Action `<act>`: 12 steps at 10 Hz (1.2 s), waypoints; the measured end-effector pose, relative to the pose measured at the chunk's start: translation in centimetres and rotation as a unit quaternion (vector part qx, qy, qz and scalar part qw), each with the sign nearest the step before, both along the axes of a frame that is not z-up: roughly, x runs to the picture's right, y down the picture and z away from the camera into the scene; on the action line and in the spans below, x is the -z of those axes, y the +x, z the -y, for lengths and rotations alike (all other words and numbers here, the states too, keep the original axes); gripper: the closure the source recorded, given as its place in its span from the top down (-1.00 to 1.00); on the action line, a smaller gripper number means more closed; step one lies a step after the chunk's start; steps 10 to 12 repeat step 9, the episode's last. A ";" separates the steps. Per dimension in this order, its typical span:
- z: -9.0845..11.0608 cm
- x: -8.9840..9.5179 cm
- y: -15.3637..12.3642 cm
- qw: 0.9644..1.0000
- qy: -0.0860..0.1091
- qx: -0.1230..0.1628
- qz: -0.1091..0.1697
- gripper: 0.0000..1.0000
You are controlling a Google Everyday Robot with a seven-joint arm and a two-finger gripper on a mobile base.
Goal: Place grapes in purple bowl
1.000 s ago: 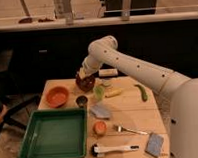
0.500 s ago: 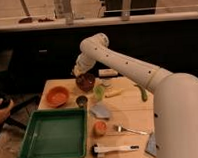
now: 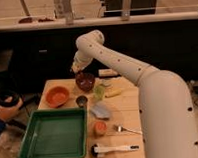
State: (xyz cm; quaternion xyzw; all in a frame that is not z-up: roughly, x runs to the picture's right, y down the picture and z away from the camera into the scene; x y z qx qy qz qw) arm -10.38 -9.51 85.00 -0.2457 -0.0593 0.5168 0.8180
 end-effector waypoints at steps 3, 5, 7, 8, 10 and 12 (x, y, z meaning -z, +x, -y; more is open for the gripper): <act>0.6 -1.7 0.1 1.000 -0.001 -0.001 -0.014 -1.00; 0.8 -3.4 1.0 1.000 -0.006 -0.007 -0.030 -1.00; 0.9 -4.8 1.8 0.999 -0.012 -0.012 -0.043 -1.00; 0.8 -5.3 2.3 0.999 -0.016 -0.015 -0.048 -1.00; 0.6 -6.0 3.2 0.998 -0.021 -0.019 -0.055 -1.00; 0.6 -6.0 3.2 0.998 -0.021 -0.019 -0.055 -1.00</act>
